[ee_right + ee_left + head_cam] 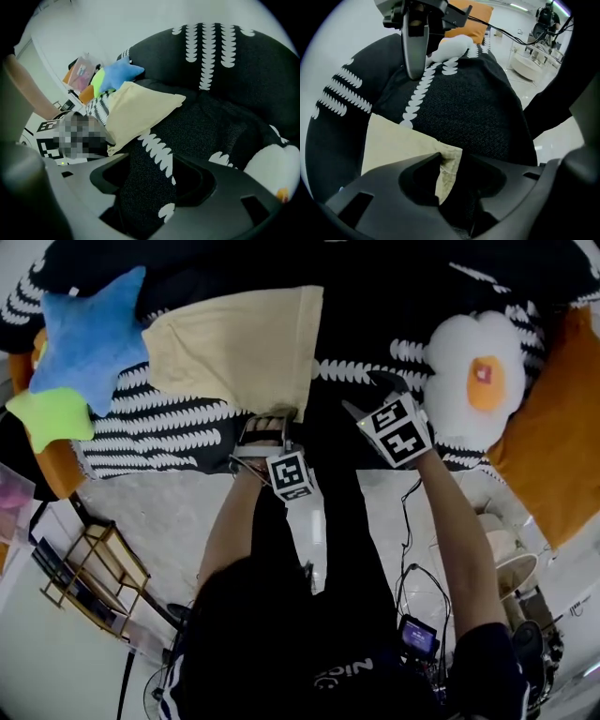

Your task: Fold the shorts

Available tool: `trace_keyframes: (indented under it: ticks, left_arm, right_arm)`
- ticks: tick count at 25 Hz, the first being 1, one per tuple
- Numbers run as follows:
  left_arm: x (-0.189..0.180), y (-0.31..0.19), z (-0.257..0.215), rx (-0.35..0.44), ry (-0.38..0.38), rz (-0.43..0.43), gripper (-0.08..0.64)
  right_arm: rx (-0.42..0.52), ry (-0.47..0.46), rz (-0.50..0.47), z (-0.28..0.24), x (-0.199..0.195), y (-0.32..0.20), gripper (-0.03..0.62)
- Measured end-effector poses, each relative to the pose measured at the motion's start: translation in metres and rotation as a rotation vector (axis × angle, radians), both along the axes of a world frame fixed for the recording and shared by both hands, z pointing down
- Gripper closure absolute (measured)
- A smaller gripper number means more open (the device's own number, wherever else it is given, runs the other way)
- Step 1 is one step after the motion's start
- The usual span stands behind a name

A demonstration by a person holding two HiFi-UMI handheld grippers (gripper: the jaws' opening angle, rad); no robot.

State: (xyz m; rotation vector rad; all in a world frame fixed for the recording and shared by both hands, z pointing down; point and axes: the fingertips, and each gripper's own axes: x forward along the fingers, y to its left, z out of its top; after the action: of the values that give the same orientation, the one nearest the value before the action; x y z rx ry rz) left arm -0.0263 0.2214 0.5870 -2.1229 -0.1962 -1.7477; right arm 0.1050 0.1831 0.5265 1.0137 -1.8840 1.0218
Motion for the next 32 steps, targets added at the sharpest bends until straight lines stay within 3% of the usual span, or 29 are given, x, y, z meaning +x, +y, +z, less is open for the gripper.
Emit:
trace_keyframes:
  ticks: [5, 11, 15, 18, 20, 24, 27, 29, 32]
  left_arm:
    - [0.001, 0.003, 0.005, -0.065, -0.012, -0.038, 0.409]
    - [0.001, -0.004, -0.001, -0.156, -0.024, -0.062, 0.480]
    - [0.000, -0.013, -0.013, -0.206, -0.011, -0.066, 0.497]
    - [-0.002, -0.015, -0.025, -0.241, 0.019, -0.101, 0.503]
    - [-0.001, -0.015, -0.034, -0.310, 0.053, -0.179, 0.505]
    - [-0.001, -0.033, -0.054, -0.397, 0.137, -0.367, 0.509]
    - [-0.008, -0.050, -0.067, -0.408, 0.165, -0.444, 0.509]
    - [-0.011, -0.057, -0.078, -0.451, 0.192, -0.507, 0.509]
    - [-0.011, -0.078, -0.101, -0.558, 0.281, -0.663, 0.509]
  right_arm:
    - [-0.008, -0.023, 0.022, 0.004, 0.011, 0.001, 0.307]
    - [-0.004, -0.040, 0.061, -0.002, 0.019, -0.013, 0.316]
    - [-0.004, -0.049, 0.020, -0.006, 0.017, -0.025, 0.325]
    - [0.036, -0.025, -0.094, -0.009, 0.011, -0.036, 0.330]
    - [0.098, 0.007, -0.218, -0.013, 0.005, -0.043, 0.301]
    - [0.204, 0.111, -0.572, -0.012, -0.016, -0.043, 0.187]
    - [0.308, 0.209, -0.833, -0.005, -0.031, -0.044, 0.160]
    - [0.400, 0.261, -0.910, -0.004, -0.039, -0.056, 0.156]
    - [0.494, 0.251, -0.901, -0.013, -0.060, -0.077, 0.129]
